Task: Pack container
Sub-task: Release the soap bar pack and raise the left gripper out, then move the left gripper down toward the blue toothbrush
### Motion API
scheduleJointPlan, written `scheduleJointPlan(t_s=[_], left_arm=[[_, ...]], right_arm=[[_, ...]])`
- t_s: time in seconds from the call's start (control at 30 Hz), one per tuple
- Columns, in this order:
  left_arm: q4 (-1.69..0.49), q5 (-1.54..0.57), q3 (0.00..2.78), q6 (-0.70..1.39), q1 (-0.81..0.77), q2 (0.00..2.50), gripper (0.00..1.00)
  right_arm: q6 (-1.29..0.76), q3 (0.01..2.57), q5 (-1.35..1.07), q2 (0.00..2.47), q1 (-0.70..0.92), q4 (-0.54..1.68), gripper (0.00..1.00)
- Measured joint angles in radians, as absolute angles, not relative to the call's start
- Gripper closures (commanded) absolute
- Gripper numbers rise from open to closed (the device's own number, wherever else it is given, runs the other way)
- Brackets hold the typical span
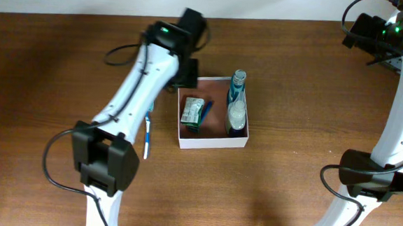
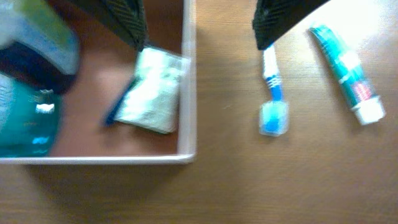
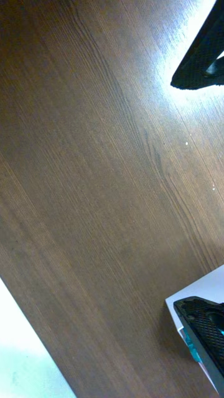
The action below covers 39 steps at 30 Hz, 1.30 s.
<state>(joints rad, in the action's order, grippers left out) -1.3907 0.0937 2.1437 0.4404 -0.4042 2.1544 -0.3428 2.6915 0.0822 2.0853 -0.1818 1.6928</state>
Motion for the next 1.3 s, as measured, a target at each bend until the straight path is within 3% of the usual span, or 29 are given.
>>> scheduleJointPlan(t_s=[0.37,0.6,1.3], left_arm=[[-1.441,0.094,2.141,0.403,-0.293,2.154,0.37],[-1.374,0.094,2.046,0.377,-0.295,2.154,0.47],[-1.210,0.089,1.653,0.340,-0.255,2.154,0.46]], right_arm=[[-0.342,2.692,0.082,2.085,-0.182,1.693,0.01],[-0.341,2.692,0.082,2.085,-0.182,1.692,0.02],[-0.340,2.692,0.082,2.085,-0.182,1.693,0.02]])
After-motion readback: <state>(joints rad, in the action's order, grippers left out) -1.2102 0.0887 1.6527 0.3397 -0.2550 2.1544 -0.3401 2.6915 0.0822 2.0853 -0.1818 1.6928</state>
